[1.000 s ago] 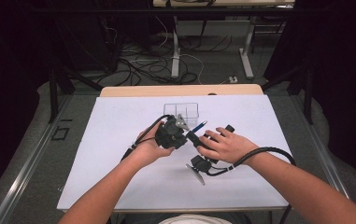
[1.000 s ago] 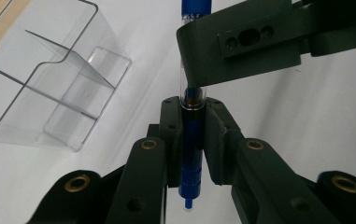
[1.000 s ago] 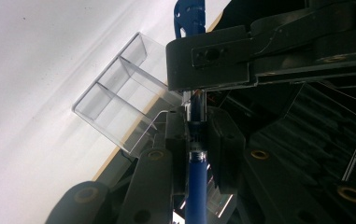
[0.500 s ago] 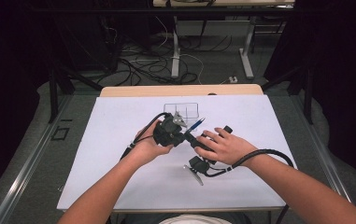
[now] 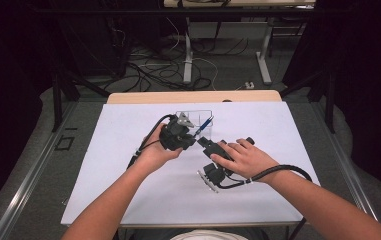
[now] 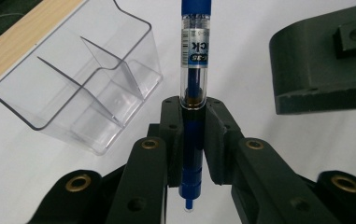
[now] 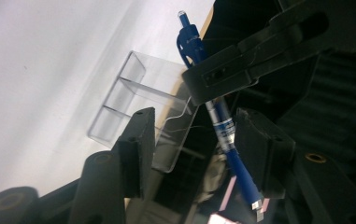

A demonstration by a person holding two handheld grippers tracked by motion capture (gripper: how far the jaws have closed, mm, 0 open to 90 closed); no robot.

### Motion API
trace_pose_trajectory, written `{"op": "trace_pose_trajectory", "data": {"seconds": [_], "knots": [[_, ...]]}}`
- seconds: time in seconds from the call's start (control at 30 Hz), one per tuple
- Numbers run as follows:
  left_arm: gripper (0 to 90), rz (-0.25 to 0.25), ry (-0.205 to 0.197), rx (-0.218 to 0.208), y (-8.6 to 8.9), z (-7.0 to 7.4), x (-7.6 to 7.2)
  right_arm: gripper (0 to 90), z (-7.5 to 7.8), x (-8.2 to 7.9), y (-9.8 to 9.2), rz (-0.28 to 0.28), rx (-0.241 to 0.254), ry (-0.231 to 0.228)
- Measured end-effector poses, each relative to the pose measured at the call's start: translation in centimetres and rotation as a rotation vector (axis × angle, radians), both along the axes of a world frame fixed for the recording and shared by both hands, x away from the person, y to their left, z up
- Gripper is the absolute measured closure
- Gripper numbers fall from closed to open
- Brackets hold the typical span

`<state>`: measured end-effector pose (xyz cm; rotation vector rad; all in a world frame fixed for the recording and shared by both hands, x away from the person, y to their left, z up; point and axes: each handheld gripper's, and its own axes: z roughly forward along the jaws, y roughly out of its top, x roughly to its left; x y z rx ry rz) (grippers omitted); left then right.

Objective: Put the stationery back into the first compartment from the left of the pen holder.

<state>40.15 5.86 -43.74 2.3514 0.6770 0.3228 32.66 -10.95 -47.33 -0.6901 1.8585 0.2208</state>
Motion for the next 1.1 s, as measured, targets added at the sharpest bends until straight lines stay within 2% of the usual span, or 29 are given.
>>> {"op": "trace_pose_trajectory", "data": {"seconds": [0.1, 0.13, 0.17, 0.2, 0.3, 0.33, 0.37, 0.43, 0.5, 0.53, 0.57, 0.6, 0.73, 0.8, 0.83, 0.9, 0.93, 0.97, 1.0, 1.03, 1.07, 1.1], "knots": [[79.0, 0.016, 0.011, -0.025, 0.3, 0.3, 0.3, 45.6, 0.1, 0.1, -0.1, -0.029, 0.025, 0.022], [79.0, 0.031, 0.003, -0.045, 0.3, 0.2, 0.3, 43.1, 0.2, 0.2, -0.1, -0.063, 0.054, 0.044], [79.0, 0.038, -0.004, -0.053, 0.4, 0.3, 0.5, 42.9, 0.2, 0.2, -0.1, -0.072, 0.075, 0.055], [79.0, 0.042, -0.005, -0.06, 0.6, 0.3, 0.6, 42.9, 0.2, 0.2, -0.1, -0.072, 0.075, 0.055], [79.0, 0.062, -0.01, -0.088, 1.0, 0.5, 0.9, 35.9, 0.2, 0.4, -0.2, -0.113, 0.184, 0.111], [79.0, 0.066, -0.011, -0.099, 1.1, 0.5, 1.0, 35.9, 0.2, 0.4, -0.2, -0.113, 0.184, 0.111], [79.0, 0.071, -0.014, -0.111, 1.2, 0.6, 1.1, 33.8, 0.3, 0.5, -0.2, -0.113, 0.209, 0.116], [79.0, 0.083, -0.02, -0.128, 1.5, 0.7, 1.3, 27.6, 0.4, 0.7, -0.4, -0.162, 0.283, 0.173], [79.0, 0.09, -0.035, -0.146, 1.8, 0.8, 1.5, 23.3, 0.6, 0.9, -0.5, -0.183, 0.327, 0.211], [79.0, 0.093, -0.041, -0.168, 1.9, 0.8, 1.6, 23.3, 0.6, 0.9, -0.5, -0.183, 0.327, 0.211], [78.9, 0.101, -0.043, -0.176, 2.0, 0.9, 1.7, 19.1, 0.6, 0.9, -0.6, -0.216, 0.371, 0.245], [78.9, 0.104, -0.044, -0.193, 2.2, 0.9, 1.8, 17.5, 0.5, 0.9, -0.6, -0.219, 0.411, 0.267], [78.9, 0.129, -0.056, -0.233, 2.6, 1.0, 2.3, 13.6, 0.6, 1.2, -0.8, -0.244, 0.44, 0.313], [78.9, 0.143, -0.06, -0.248, 2.9, 1.1, 2.5, 8.5, 0.5, 1.3, -0.9, -0.274, 0.465, 0.327], [78.9, 0.155, -0.068, -0.263, 2.9, 1.1, 2.6, 5.3, 0.2, 1.4, -0.9, -0.286, 0.499, 0.341], [78.9, 0.168, -0.074, -0.277, 3.1, 1.1, 2.8, 3.1, 0.3, 1.5, -1.0, -0.305, 0.492, 0.344], [78.9, 0.174, -0.082, -0.289, 3.2, 1.1, 3.0, 0.0, 0.1, 1.7, -1.2, -0.347, 0.518, 0.373], [78.9, 0.179, -0.083, -0.295, 3.3, 1.1, 3.1, 0.0, -0.2, 2.1, -1.3, -0.324, 0.544, 0.394], [79.0, 0.187, -0.089, -0.3, 3.4, 1.1, 3.2, 0.0, 0.1, 2.0, -1.4, -0.366, 0.526, 0.408], [79.0, 0.199, -0.099, -0.314, 3.5, 1.1, 3.4, 0.0, -0.2, 2.1, -1.5, -0.364, 0.566, 0.415], [79.0, 0.199, -0.099, -0.314, 3.5, 1.1, 3.4, 0.0, 0.1, 1.9, -1.7, -0.417, 0.546, 0.435], [78.9, 0.202, -0.103, -0.321, 3.6, 1.0, 3.6, 0.0, -0.1, 2.2, -1.7, -0.398, 0.589, 0.433]]}}
